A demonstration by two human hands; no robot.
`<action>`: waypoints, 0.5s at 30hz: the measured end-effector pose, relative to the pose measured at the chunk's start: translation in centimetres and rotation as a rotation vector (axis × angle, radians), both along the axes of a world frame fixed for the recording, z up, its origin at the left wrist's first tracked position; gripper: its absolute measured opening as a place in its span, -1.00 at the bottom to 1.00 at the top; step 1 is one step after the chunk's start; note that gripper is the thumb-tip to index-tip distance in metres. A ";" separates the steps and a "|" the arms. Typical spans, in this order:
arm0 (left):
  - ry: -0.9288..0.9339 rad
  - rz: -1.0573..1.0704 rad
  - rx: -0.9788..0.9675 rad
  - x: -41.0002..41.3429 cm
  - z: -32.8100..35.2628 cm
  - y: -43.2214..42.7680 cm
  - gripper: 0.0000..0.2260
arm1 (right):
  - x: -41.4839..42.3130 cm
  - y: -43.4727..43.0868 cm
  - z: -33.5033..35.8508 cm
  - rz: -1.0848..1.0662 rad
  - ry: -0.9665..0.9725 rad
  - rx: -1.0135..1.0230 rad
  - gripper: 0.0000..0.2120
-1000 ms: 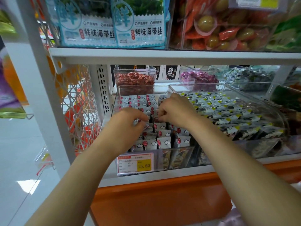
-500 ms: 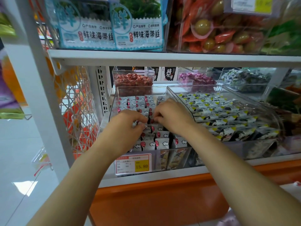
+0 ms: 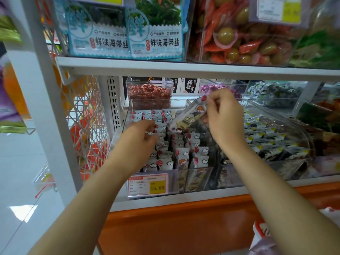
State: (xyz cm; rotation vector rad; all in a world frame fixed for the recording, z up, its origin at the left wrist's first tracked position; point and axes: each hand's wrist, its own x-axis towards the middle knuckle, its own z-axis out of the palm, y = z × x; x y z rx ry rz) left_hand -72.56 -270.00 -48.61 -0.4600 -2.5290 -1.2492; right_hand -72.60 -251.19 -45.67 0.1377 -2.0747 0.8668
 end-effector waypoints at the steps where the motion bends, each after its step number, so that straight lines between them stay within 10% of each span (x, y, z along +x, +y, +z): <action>1: -0.025 -0.014 0.029 0.1 0.0 0.1 -0.64 | 0.3 0.1 0.0 0.021 -0.021 -0.066 -0.91; 15: -0.553 -0.207 0.978 0.9 0.9 -0.3 -0.93 | 3.2 0.5 -1.7 0.656 -0.482 -1.176 -0.95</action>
